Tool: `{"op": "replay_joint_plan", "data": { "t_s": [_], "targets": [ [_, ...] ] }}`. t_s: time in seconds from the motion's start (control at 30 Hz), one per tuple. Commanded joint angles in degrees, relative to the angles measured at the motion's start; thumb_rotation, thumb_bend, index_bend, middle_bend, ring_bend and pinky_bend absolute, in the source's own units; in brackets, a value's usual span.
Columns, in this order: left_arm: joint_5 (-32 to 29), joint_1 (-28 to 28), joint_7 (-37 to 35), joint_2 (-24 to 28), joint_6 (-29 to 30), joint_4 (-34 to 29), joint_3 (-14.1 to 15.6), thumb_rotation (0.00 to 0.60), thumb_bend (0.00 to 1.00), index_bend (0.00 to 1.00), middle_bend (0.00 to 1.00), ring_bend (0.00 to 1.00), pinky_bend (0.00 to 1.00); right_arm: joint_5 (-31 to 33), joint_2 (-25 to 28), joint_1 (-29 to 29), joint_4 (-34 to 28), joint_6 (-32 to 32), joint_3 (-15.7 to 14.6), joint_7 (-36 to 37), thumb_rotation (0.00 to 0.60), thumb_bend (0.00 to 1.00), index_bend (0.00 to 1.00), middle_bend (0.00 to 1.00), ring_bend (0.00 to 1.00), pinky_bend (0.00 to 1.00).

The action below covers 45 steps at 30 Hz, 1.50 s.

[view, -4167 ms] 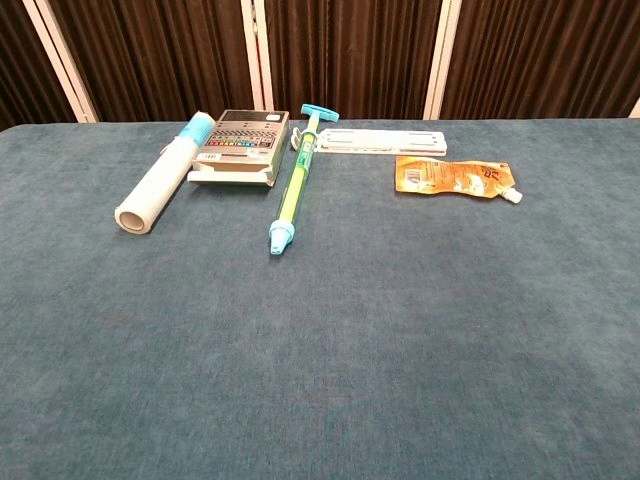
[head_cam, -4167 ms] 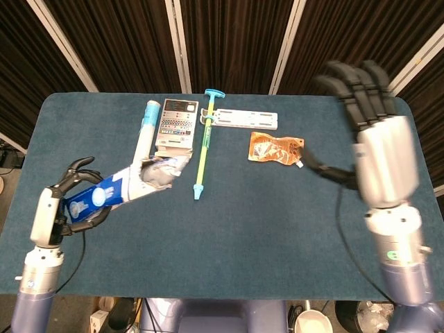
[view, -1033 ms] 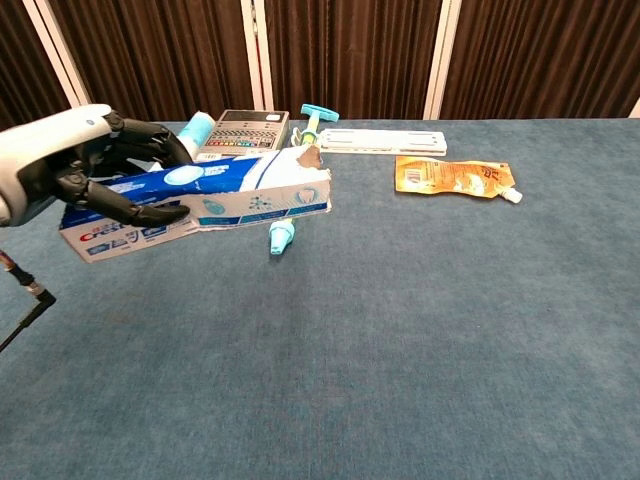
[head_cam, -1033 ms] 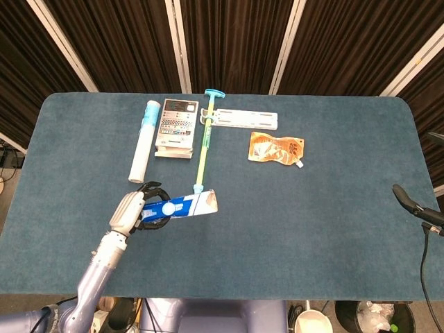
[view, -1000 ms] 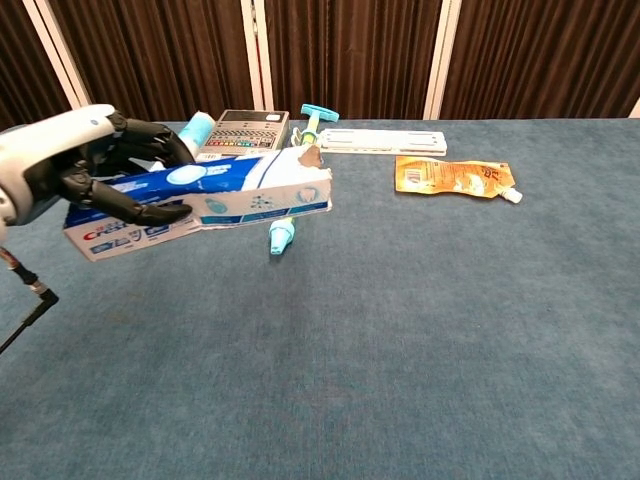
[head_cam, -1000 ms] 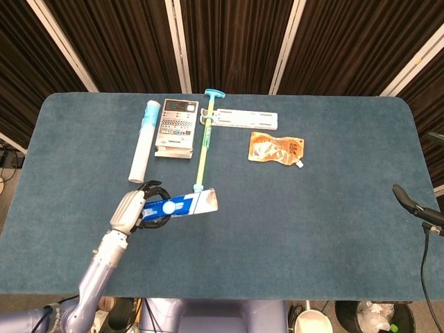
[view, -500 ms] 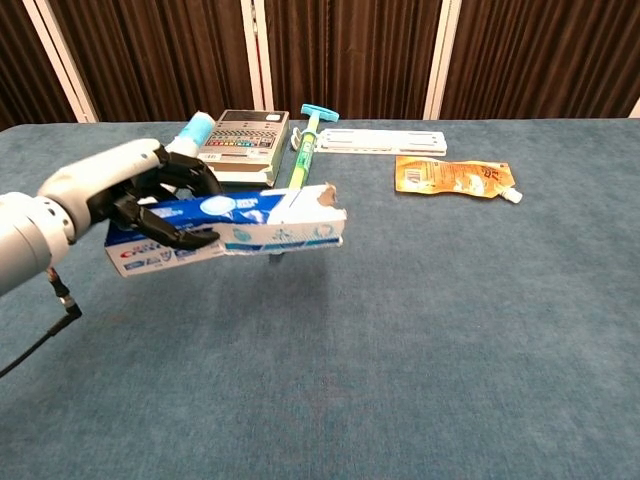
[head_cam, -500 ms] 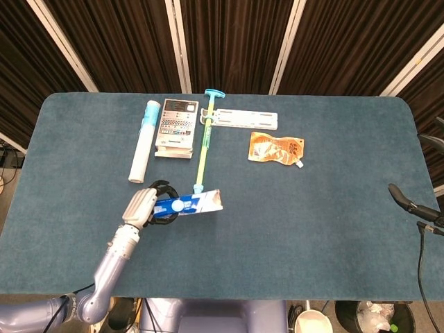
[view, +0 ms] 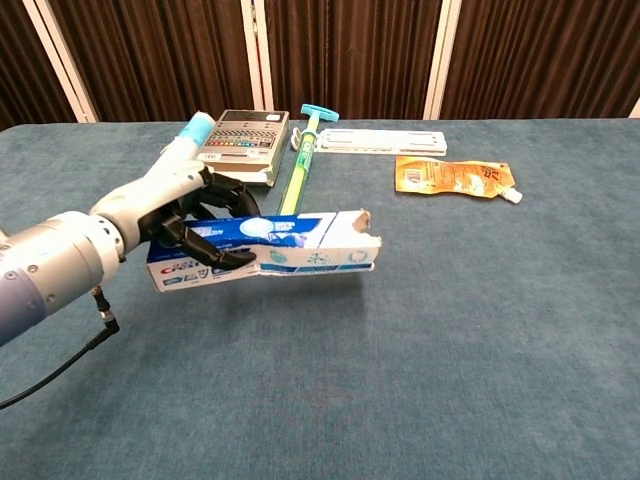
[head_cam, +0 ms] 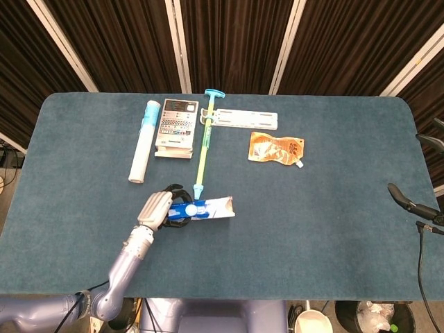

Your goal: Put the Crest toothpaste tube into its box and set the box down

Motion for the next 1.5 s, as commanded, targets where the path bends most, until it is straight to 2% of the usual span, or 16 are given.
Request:
{"op": "replay_joint_plan", "data": {
  "t_s": [0.03, 0.33, 0.43, 0.57, 0.6, 0.63, 0.67, 0.73, 0.77, 0.8, 0.83, 0.93, 1.13, 1.37, 1.5],
  "targets": [
    [-2.1, -2.2, 0.1, -1.3, -2.5, 3.3, -2.3, 0.6, 0.35, 0.45, 0.45, 0.17, 0.3, -0.1, -0.2, 0.0, 0.2, 0.0, 0.0, 0.1, 0.6, 0.22, 0.23, 0.12, 0.11, 0.0],
    [-3.6, -2.8, 1.6, -1.6, -3.4, 4.2, -1.7, 0.6, 0.35, 0.43, 0.41, 0.14, 0.29, -0.1, -0.2, 0.0, 0.3, -0.1, 0.1, 0.2, 0.6, 0.22, 0.23, 0.12, 0.11, 0.0],
    [-3.8, -2.7, 2.2, -1.1, -3.6, 3.8, -1.2, 0.6, 0.35, 0.4, 0.34, 0.1, 0.27, -0.2, -0.2, 0.0, 0.3, -0.1, 0.1, 0.2, 0.6, 0.22, 0.23, 0.12, 0.11, 0.0],
    [-4.5, -2.9, 2.9, 0.3, -4.9, 2.6, -0.7, 0.6, 0.29, 0.32, 0.21, 0.04, 0.23, -0.2, -0.2, -0.1, 0.3, -0.1, 0.1, 0.2, 0.6, 0.22, 0.23, 0.12, 0.11, 0.0],
    [-4.9, -3.0, 3.2, 0.9, -5.6, 2.0, -0.6, 0.6, 0.27, 0.3, 0.19, 0.02, 0.22, 4.8, -0.4, 5.7, -5.5, -5.2, 4.5, -7.6, 0.6, 0.22, 0.23, 0.12, 0.11, 0.0],
    [-5.2, -3.2, 3.6, 1.5, -6.0, 1.5, -0.5, 0.6, 0.24, 0.27, 0.16, 0.01, 0.21, 7.7, -0.7, 6.7, -7.3, -6.2, 5.4, -11.0, 0.6, 0.22, 0.23, 0.12, 0.11, 0.0],
    [-5.5, -3.4, 4.3, 2.1, -6.4, 0.9, -0.3, 0.6, 0.22, 0.26, 0.15, 0.0, 0.21, 9.2, -0.9, 7.1, -8.3, -6.3, 6.0, -12.9, 0.6, 0.22, 0.23, 0.12, 0.11, 0.0],
    [-5.8, -3.5, 5.3, 2.9, -6.5, 0.2, -0.2, 0.6, 0.18, 0.23, 0.12, 0.0, 0.19, 12.2, -2.6, 9.6, -6.2, -9.0, 7.0, -14.0, 0.6, 0.22, 0.23, 0.12, 0.11, 0.0],
    [-6.1, -3.6, 6.0, 3.7, -6.6, -0.6, 0.0, 0.6, 0.17, 0.23, 0.11, 0.0, 0.18, 11.0, -1.8, 8.0, -8.6, -6.6, 6.7, -14.7, 0.6, 0.22, 0.23, 0.12, 0.11, 0.0],
    [-6.4, -3.7, 6.7, 4.4, -6.5, -1.3, 0.1, 0.6, 0.17, 0.22, 0.11, 0.0, 0.18, 13.9, -3.6, 10.5, -4.8, -9.9, 7.5, -14.4, 0.6, 0.22, 0.23, 0.12, 0.11, 0.0],
    [-6.7, -3.7, 7.3, 4.9, -6.3, -2.0, 0.1, 0.6, 0.16, 0.22, 0.1, 0.0, 0.18, 14.0, -4.3, 10.9, -3.9, -9.7, 7.9, -14.1, 0.6, 0.22, 0.23, 0.12, 0.11, 0.0],
    [-7.5, -3.7, 8.9, 6.7, -6.1, -4.0, 0.5, 0.6, 0.15, 0.2, 0.09, 0.0, 0.16, 11.2, -2.1, 7.9, -9.2, -6.6, 6.6, -15.7, 0.6, 0.22, 0.23, 0.12, 0.11, 0.0],
    [-6.8, -1.2, 7.8, 13.5, -3.0, -13.4, 0.4, 0.6, 0.15, 0.2, 0.09, 0.0, 0.16, 10.8, 0.3, 5.9, -12.7, -5.9, 5.9, -17.4, 0.6, 0.22, 0.23, 0.12, 0.11, 0.0],
    [-4.8, 4.2, 5.7, 28.8, 2.0, -27.3, -0.2, 0.6, 0.15, 0.2, 0.1, 0.0, 0.16, 14.0, -0.8, 7.9, -9.2, -9.9, 5.7, -19.8, 0.6, 0.22, 0.23, 0.12, 0.11, 0.0],
    [-1.4, 8.6, 4.0, 36.8, 6.3, -33.4, 0.8, 0.6, 0.15, 0.23, 0.12, 0.0, 0.16, 13.3, 0.5, 6.5, -11.7, -10.8, 3.7, -21.7, 0.6, 0.22, 0.23, 0.12, 0.11, 0.0]
  ]
}}
